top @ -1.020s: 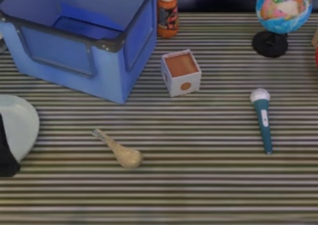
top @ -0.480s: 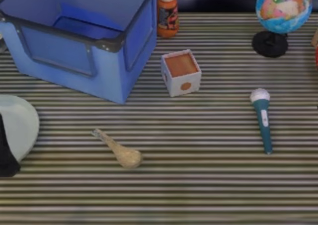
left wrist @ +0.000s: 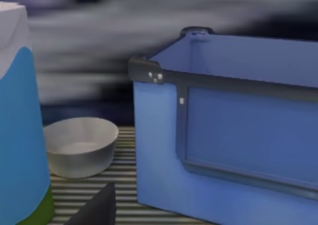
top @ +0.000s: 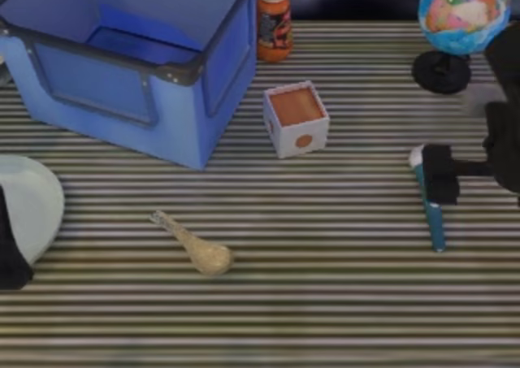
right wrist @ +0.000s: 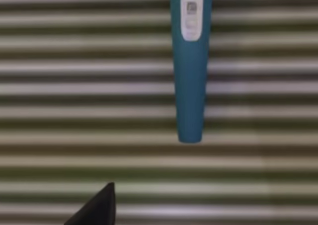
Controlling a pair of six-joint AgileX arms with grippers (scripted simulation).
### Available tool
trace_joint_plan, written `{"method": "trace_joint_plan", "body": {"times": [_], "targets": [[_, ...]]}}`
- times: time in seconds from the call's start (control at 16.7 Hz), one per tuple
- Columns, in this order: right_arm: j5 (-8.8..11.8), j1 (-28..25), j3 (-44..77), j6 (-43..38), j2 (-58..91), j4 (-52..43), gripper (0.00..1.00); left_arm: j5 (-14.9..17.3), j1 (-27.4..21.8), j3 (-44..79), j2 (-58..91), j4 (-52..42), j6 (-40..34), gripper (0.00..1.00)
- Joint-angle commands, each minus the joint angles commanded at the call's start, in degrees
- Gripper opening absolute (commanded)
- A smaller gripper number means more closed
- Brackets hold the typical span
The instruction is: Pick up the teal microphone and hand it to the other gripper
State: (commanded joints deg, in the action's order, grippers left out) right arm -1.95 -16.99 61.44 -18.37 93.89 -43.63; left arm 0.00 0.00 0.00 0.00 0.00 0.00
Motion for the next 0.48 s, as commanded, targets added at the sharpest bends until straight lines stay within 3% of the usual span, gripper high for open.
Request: {"method": "trace_joint_plan", "body": {"times": [0.48], "targets": [[-0.17,-2.77,10.89,-2.99,13.78,-5.92,1.00,0.00,0.00,0.00,0.00,0.00,0.00,1.00]]}}
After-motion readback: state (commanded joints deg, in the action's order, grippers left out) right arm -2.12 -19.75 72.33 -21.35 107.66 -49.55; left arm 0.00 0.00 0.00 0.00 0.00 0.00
